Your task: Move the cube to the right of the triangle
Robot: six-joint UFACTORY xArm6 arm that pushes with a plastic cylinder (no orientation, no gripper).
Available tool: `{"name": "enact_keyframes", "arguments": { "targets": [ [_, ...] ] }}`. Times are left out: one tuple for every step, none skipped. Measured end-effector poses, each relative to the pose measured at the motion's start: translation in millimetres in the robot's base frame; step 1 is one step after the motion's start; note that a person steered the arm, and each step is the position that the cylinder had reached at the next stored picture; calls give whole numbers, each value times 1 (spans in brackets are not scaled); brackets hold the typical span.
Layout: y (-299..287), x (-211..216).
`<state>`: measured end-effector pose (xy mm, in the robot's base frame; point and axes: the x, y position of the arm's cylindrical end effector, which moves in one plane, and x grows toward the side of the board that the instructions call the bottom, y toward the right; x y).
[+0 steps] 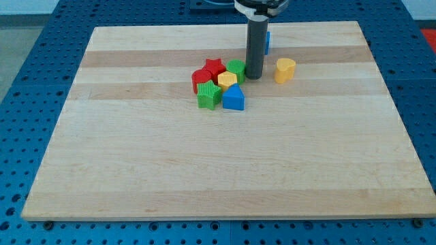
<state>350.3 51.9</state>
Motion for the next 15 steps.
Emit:
{"name": "enact_keyframes", "arguments": {
  "targets": [
    [6, -2],
    [22, -5],
    [38, -12],
    [49, -24],
    [58, -36],
    [68, -48],
    [69, -67],
    [74, -86],
    [74, -108],
    [69, -126],
    [48, -127],
    [36, -127],
    [35, -126],
    [35, -118],
    [35, -102]
  ]
}}
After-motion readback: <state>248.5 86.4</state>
